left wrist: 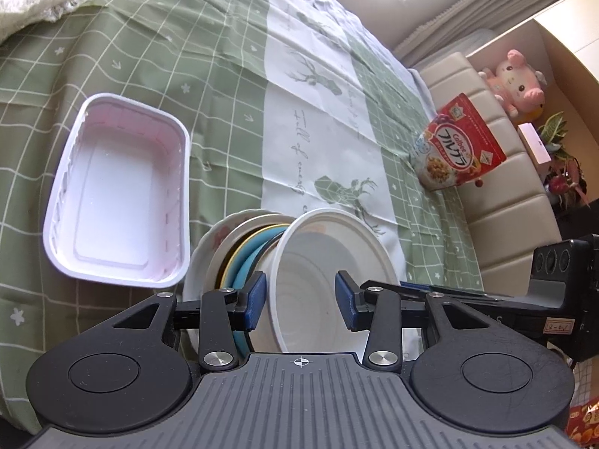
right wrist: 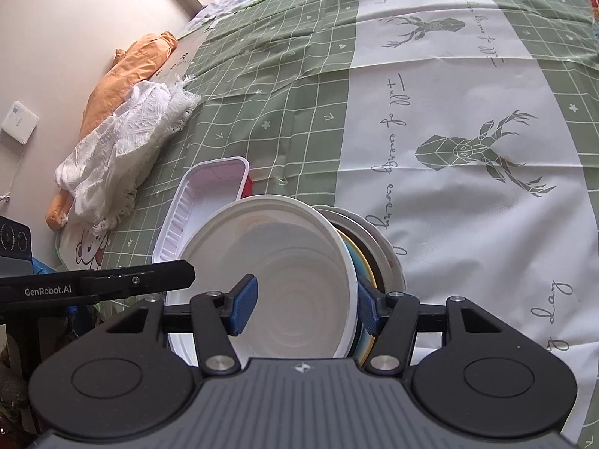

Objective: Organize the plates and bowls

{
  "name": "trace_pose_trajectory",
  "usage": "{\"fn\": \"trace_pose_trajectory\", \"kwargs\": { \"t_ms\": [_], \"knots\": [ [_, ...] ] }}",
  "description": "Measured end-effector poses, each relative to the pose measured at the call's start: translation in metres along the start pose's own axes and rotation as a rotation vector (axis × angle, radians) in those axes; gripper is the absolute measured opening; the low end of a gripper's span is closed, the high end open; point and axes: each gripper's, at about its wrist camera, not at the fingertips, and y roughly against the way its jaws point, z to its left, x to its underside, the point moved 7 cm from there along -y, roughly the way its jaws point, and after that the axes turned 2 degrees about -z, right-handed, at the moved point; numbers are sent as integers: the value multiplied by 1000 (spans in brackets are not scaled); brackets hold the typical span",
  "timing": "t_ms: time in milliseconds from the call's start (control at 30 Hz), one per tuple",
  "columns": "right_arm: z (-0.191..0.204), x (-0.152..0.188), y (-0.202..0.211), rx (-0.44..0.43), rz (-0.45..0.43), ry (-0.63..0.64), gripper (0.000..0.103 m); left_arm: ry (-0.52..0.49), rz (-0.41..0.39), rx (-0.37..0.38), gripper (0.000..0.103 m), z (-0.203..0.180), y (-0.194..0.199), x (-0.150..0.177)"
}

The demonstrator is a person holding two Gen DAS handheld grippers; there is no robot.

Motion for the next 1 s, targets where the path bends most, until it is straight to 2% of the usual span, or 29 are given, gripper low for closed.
{"fn": "trace_pose_trajectory", "kwargs": {
  "t_ms": [200, 467, 800, 1000],
  "knots": [
    [-1, -5, -7, 11, -3, 7, 57, 12, 23, 15, 44, 6, -9, 0],
    [1, -8, -9, 2, -14, 22, 59, 27, 13, 18, 43, 13, -12, -5],
    [-7, 11, 8, -14, -1, 4, 58, 6, -3, 50, 42, 2, 9, 13],
    [3, 17, 14, -25, -7, 37, 58, -4, 0, 13, 42, 2, 10, 18]
  ]
}}
